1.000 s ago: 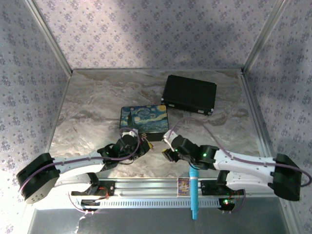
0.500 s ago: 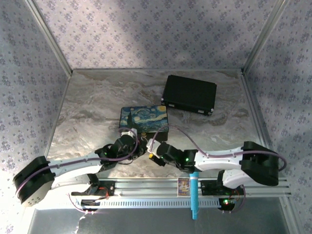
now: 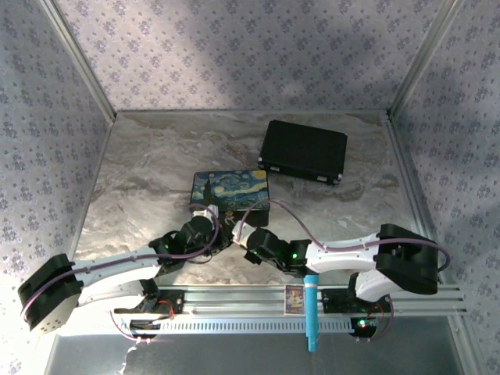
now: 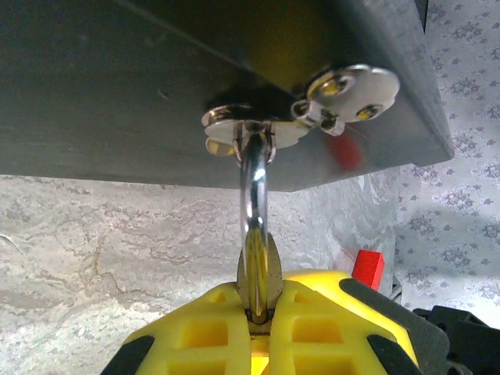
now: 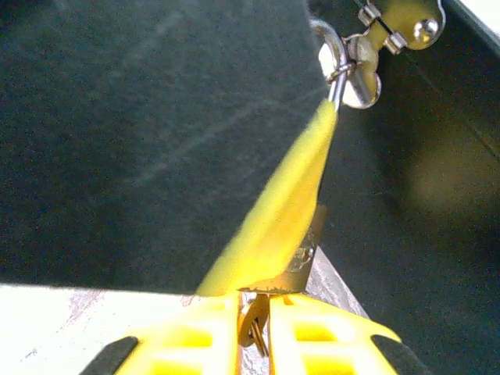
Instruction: Unlock a padlock with a key
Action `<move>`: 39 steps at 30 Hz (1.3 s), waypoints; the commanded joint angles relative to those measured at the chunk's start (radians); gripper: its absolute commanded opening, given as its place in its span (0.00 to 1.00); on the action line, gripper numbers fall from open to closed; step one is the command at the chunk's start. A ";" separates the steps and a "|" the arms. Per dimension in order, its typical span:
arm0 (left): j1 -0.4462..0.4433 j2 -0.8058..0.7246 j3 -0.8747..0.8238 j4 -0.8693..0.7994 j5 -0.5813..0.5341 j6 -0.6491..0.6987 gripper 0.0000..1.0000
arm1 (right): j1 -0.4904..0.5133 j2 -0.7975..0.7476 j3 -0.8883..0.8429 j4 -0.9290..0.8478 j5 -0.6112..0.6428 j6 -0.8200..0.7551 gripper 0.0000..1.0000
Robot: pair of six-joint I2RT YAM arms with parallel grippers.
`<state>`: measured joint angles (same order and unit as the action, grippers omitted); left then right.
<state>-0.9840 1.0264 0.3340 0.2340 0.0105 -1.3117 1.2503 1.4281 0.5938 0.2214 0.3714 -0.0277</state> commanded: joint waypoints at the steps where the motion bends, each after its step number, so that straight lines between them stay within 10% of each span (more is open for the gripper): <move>1: -0.015 -0.013 0.020 0.045 0.002 0.002 0.00 | -0.017 0.010 0.037 0.027 -0.051 0.036 0.08; 16: -0.025 0.012 0.012 0.054 -0.010 -0.004 0.00 | -0.256 -0.069 -0.133 0.252 -0.496 0.326 0.06; 39: -0.044 0.078 0.032 0.043 -0.027 0.006 0.00 | -0.315 -0.231 -0.227 0.159 -0.418 0.448 0.45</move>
<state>-1.0203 1.1053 0.3340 0.2638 -0.0113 -1.3285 0.9421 1.2484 0.3779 0.4126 -0.0990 0.3889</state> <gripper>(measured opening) 0.076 0.445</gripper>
